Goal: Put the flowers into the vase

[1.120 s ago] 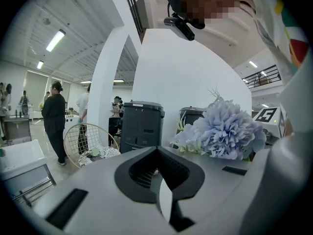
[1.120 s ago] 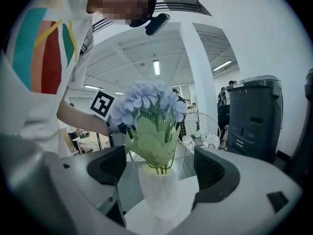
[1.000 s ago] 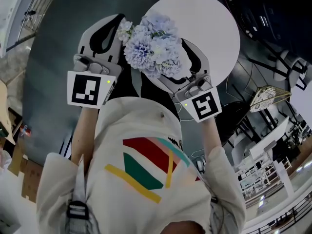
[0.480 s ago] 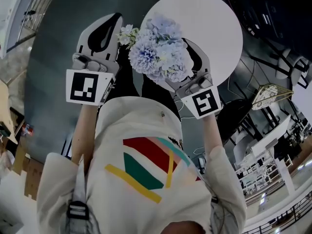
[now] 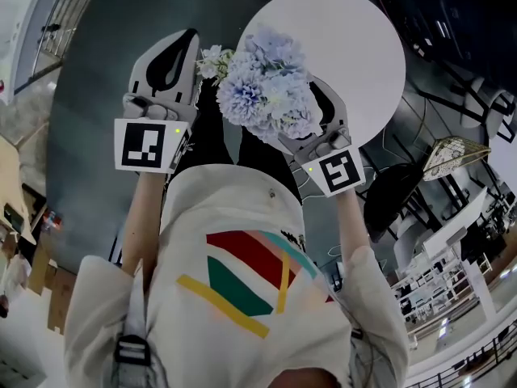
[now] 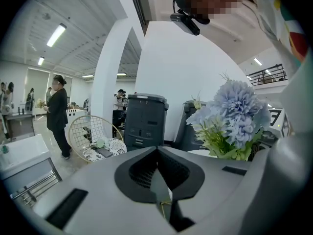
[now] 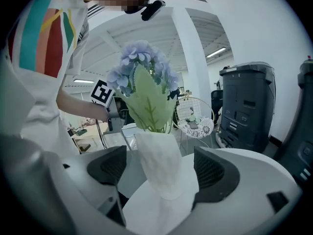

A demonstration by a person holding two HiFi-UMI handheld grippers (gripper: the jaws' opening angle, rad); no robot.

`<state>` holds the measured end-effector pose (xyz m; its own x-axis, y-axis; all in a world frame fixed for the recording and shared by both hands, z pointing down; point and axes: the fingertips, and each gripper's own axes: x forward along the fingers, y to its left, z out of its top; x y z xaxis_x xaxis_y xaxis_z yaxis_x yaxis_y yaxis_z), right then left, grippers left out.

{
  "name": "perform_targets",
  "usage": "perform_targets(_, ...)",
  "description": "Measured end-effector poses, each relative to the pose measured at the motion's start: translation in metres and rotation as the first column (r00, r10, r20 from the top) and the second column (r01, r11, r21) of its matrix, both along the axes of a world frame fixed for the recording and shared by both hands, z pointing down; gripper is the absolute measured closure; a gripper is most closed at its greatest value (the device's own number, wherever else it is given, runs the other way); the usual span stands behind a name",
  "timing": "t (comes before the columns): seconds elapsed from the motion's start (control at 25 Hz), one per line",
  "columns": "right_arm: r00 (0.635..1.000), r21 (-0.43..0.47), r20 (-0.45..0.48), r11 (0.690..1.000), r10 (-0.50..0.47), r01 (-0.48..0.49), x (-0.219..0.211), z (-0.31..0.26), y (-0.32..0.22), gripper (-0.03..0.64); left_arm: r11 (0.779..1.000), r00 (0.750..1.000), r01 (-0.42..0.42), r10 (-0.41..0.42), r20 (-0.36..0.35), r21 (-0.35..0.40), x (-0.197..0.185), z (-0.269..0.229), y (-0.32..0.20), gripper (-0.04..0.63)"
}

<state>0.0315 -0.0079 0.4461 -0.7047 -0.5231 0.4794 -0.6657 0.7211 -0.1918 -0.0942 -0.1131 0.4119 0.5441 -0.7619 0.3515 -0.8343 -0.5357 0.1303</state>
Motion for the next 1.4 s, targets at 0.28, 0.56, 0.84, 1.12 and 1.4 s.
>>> perform_targets(0.28, 0.995, -0.016, 0.019, 0.995, 0.095, -0.095, 0.017, -0.016, 0.008, 0.204, 0.998, 0.999, 0.034, -0.035, 0.015, 0.047, -0.023, -0.019, -0.010, 0.588)
perform_targets(0.56, 0.958, 0.105, 0.020, 0.952, 0.287, -0.287, 0.055, -0.062, -0.007, 0.204, 0.985, 0.998, 0.060, -0.062, 0.012, 0.164, -0.040, -0.067, -0.036, 0.588)
perform_targets(0.84, 0.926, 0.214, 0.071, 0.901, 0.371, -0.378, 0.077, -0.121, -0.009, 0.204, 0.966, 0.998, 0.059, -0.062, 0.002, 0.252, -0.043, -0.111, -0.047, 0.588)
perform_targets(1.12, 0.831, 0.398, 0.253, 0.729, 0.496, -0.557, 0.120, -0.200, -0.022, 0.204, 0.945, 1.000, 0.004, 0.004, -0.022, 0.327, -0.018, -0.142, -0.044, 0.588)
perform_targets(1.4, 0.784, 0.542, 0.249, 0.589, 0.569, -0.600, 0.124, -0.239, -0.033, 0.222, 0.924, 0.998, -0.030, 0.047, -0.036, 0.382, -0.003, -0.168, -0.045, 0.588)
